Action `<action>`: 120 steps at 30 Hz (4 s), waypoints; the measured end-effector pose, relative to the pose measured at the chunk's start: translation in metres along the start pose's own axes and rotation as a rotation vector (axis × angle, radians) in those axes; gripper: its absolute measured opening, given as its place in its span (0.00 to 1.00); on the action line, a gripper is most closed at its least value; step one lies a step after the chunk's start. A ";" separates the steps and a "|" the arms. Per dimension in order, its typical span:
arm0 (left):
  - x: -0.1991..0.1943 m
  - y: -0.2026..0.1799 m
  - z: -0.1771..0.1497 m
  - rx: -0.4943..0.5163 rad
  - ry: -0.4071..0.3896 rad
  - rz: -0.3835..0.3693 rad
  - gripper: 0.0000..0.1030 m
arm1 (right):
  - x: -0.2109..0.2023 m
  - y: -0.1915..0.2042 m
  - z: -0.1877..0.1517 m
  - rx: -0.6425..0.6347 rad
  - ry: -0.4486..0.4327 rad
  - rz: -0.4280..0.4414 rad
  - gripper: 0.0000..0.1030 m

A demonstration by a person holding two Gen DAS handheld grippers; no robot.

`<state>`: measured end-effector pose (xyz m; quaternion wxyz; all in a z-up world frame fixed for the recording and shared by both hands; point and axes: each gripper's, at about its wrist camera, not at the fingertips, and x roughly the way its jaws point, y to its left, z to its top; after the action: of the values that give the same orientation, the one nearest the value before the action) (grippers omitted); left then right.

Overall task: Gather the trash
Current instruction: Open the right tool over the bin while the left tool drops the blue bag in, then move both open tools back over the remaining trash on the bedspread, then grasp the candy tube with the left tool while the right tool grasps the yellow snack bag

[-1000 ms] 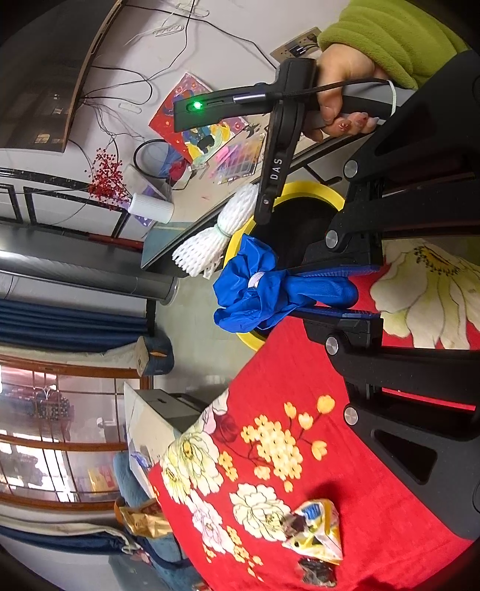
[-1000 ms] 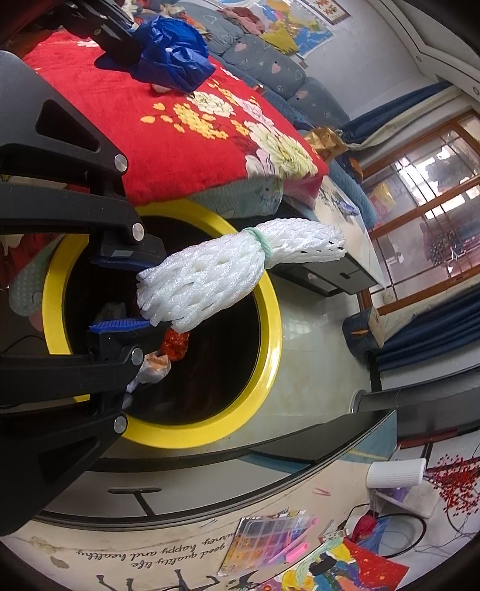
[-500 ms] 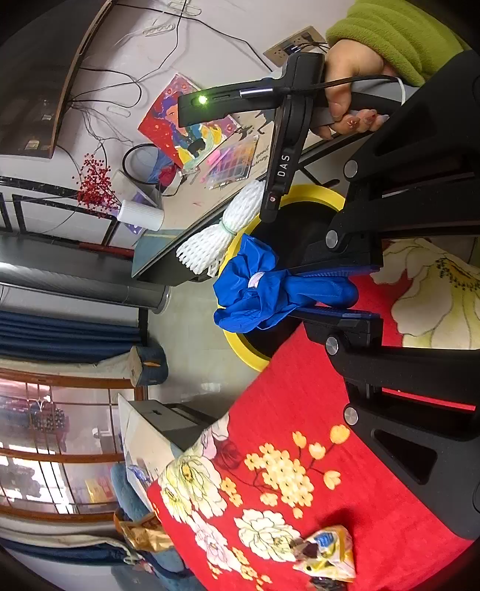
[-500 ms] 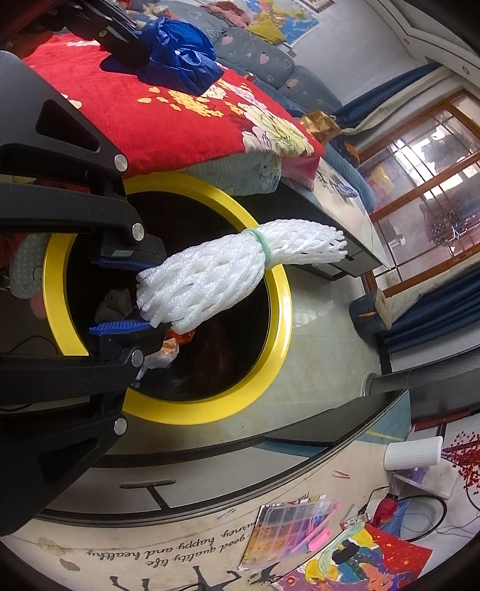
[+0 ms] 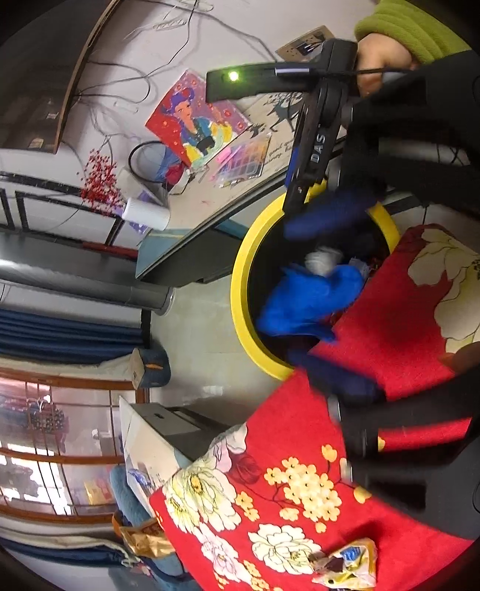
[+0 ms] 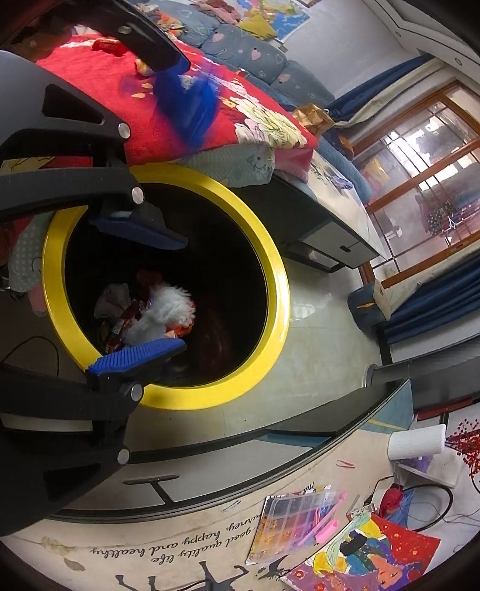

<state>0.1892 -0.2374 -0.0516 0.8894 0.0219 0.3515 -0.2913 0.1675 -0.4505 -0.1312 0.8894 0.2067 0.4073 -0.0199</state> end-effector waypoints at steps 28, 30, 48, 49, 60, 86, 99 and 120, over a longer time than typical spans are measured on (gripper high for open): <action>-0.057 0.035 -0.015 -0.118 -0.084 0.066 0.89 | -0.021 0.023 0.006 -0.045 -0.078 -0.003 0.70; -0.062 0.036 -0.015 -0.122 -0.092 0.071 0.89 | -0.021 0.027 0.006 -0.053 -0.078 0.000 0.70; -0.106 0.068 -0.024 -0.184 -0.176 0.155 0.89 | -0.030 0.088 -0.003 -0.186 -0.087 0.075 0.70; -0.109 0.071 -0.026 -0.187 -0.180 0.160 0.89 | -0.031 0.092 -0.005 -0.195 -0.088 0.080 0.70; -0.133 0.101 -0.037 -0.248 -0.215 0.207 0.89 | -0.031 0.141 -0.018 -0.303 -0.077 0.143 0.70; -0.190 0.182 -0.072 -0.387 -0.265 0.367 0.89 | -0.017 0.250 -0.058 -0.525 -0.012 0.280 0.70; -0.212 0.212 -0.085 -0.440 -0.284 0.440 0.89 | -0.006 0.302 -0.074 -0.653 0.001 0.336 0.69; -0.203 0.284 -0.109 -0.417 -0.108 0.570 0.89 | 0.049 0.333 -0.081 -0.754 0.072 0.281 0.39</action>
<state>0.1549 0.1267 -0.0511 0.9376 -0.0785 0.3357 0.0460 0.2102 -0.1083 -0.0968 0.8820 -0.0797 0.3848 0.2602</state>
